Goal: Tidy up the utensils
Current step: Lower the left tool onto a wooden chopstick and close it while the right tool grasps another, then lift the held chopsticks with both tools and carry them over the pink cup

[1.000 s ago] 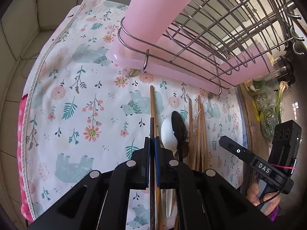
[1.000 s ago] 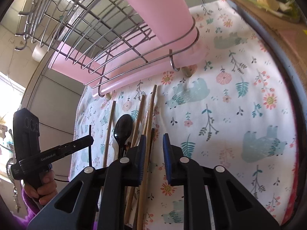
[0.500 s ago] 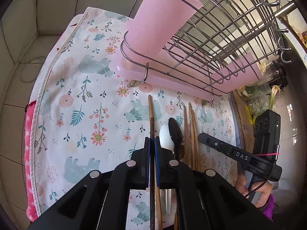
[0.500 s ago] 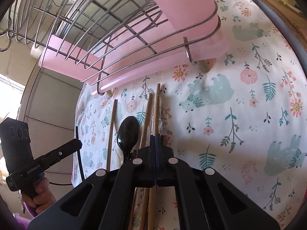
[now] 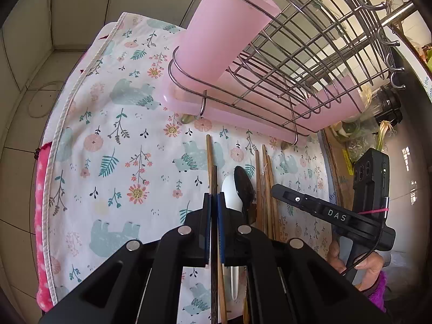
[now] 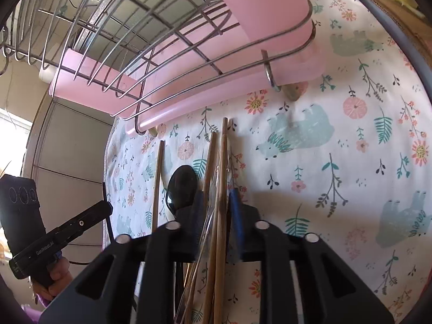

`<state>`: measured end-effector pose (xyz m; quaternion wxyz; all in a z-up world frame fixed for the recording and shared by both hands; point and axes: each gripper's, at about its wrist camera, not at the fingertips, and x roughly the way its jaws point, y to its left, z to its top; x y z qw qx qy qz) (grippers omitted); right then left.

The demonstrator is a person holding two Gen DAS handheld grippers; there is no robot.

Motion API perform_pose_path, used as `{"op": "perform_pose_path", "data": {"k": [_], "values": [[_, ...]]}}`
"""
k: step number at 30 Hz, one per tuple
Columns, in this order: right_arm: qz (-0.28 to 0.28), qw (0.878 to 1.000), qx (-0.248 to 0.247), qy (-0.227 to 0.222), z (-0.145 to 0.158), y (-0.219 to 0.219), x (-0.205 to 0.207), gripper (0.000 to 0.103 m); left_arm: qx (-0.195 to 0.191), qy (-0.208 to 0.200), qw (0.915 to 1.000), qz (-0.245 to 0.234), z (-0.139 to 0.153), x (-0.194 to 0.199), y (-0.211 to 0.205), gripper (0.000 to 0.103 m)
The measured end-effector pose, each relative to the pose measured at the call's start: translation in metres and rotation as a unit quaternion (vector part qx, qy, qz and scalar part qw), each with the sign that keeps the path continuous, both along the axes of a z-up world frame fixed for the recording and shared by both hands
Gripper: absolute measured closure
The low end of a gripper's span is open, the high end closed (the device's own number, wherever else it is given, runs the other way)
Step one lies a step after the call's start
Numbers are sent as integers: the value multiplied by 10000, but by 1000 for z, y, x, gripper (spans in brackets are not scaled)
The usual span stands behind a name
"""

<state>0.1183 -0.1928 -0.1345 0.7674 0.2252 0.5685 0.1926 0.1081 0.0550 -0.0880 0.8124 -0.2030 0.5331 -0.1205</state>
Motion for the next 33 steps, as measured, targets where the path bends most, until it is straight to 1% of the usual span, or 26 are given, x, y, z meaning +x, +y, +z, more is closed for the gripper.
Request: {"op": "perform_pose_path", "data": {"k": [3,5,6,7,11,16,20,24,27,33], "values": [[4,10000,8,7,-3,-1,2,80,6,-15,10000,-6,0,-1,0,99],[-27,9999,86,54,-6,-3,2,82,-4,-11,10000,-2,0,0,0,99],[-32,9999,104,62,-7,-5,2,92,-4,-14,10000,3,-1,0,0,99],[-34,9999,149,76,-8,-6,2,97,-6,-19,10000,2,-1,0,1,99],[-121,9998,180,-50,-3,-14,-3,97,-15,-18,10000,19,-1,0,3,99],[-286,9989,198,-318,13,-31,-16,97,-14,-94,9999,60,4,-2,6,99],[-386,9962,179,-757,32,-43,-30,97,-47,-290,9995,99,14,-6,8,99],[-428,9894,24,-1387,60,-47,-45,97,-76,-688,9975,160,35,-14,10,99],[-472,9826,-67,-1797,82,-50,-54,97,-33,-1065,9941,198,56,-21,10,99],[-617,9645,-238,-2556,126,-57,-70,97,43,-1756,9839,345,98,-35,12,99]]}}
